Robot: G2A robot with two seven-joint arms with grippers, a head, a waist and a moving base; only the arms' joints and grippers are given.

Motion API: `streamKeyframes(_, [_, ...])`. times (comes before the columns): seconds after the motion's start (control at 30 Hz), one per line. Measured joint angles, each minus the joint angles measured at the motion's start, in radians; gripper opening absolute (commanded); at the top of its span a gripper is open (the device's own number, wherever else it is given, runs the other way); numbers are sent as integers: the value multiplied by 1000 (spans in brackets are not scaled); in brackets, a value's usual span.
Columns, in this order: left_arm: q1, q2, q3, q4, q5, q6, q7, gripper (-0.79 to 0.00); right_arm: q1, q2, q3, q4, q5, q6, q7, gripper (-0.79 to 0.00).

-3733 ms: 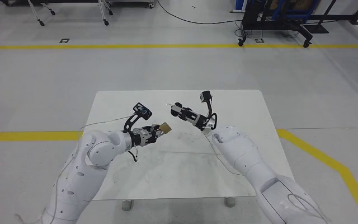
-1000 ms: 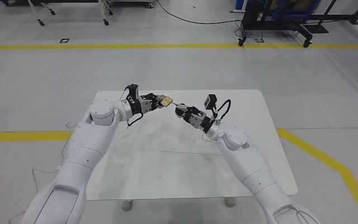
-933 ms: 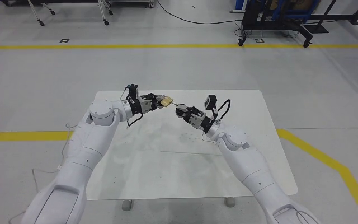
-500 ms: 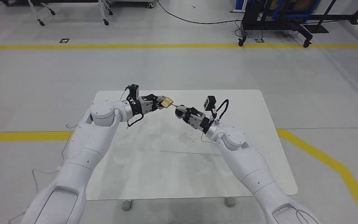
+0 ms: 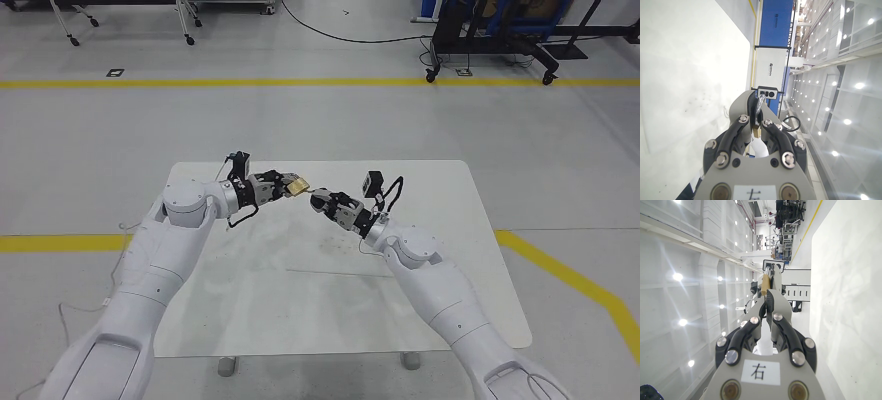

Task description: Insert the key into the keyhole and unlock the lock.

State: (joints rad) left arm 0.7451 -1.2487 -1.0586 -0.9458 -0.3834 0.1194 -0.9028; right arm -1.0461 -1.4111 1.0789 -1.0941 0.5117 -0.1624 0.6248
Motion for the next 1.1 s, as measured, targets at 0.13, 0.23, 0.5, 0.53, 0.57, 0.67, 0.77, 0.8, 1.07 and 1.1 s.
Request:
streamKeyframes(0.13, [8,0,2,-18,28,-14,42,-785,-7,0,1,-7,-22,-24,-27,-785])
streamKeyframes(0.23, [24,0,5,-43,60,-29,101,-785,-14,-2,-6,-14,-88,-63,-111,-785])
streamKeyframes(0.5, [67,0,-4,-105,79,-23,196,-785,-21,-18,-38,5,-102,-103,-197,-785])
streamKeyframes(0.53, [68,1,-7,-108,79,-20,195,-785,-18,-20,-40,11,-100,-105,-198,-785])
streamKeyframes(0.57, [68,1,-9,-110,79,-18,195,-785,-16,-21,-41,15,-99,-106,-197,-785])
streamKeyframes(0.67, [71,2,-13,-114,82,-15,193,-785,-10,-24,-41,27,-95,-113,-196,-785])
streamKeyframes(0.77, [71,2,-13,-116,86,-10,185,-785,-5,-26,-40,33,-94,-116,-194,-785])
streamKeyframes(0.8, [71,2,-13,-116,87,-8,183,-785,-4,-27,-41,34,-96,-117,-192,-785])
streamKeyframes(1.07, [69,0,-14,-112,91,0,184,-785,-6,-28,-34,33,-101,-111,-177,-785])
streamKeyframes(1.1, [68,-1,-14,-111,90,1,184,-785,-7,-28,-33,32,-101,-110,-174,-785])
